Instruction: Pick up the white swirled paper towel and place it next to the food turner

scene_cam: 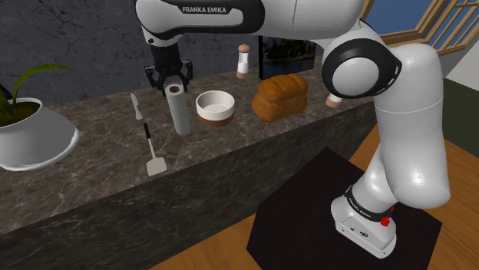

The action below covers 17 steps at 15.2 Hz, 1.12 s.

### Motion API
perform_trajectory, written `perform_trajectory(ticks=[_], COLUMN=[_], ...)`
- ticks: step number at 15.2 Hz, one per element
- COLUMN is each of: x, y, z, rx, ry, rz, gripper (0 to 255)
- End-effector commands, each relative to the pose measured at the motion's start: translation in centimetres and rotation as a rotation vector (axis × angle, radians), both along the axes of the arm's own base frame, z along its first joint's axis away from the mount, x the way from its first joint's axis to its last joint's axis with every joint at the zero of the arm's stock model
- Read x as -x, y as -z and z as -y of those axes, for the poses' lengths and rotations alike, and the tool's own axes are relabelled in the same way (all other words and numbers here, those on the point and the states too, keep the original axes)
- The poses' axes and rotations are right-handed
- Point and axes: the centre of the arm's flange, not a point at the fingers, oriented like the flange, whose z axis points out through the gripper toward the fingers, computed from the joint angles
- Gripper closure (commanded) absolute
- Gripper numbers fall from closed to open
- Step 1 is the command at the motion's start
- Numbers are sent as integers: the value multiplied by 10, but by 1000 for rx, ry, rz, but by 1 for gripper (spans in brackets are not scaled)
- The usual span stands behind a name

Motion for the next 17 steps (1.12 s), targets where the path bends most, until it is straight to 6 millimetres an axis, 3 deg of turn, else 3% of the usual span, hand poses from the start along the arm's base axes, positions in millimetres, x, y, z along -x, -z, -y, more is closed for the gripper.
perform_trajectory(ticks=[1,6,7,12,16,17], x=[1,1,1,1,2,2], y=[2,2,2,2,-48,-48], z=[0,0,0,0,-1,-1], rx=[0,0,0,0,0,0], ry=[0,0,0,0,0,0], rz=[1,1,1,1,1,1], gripper=[255,255,0,0,0,0])
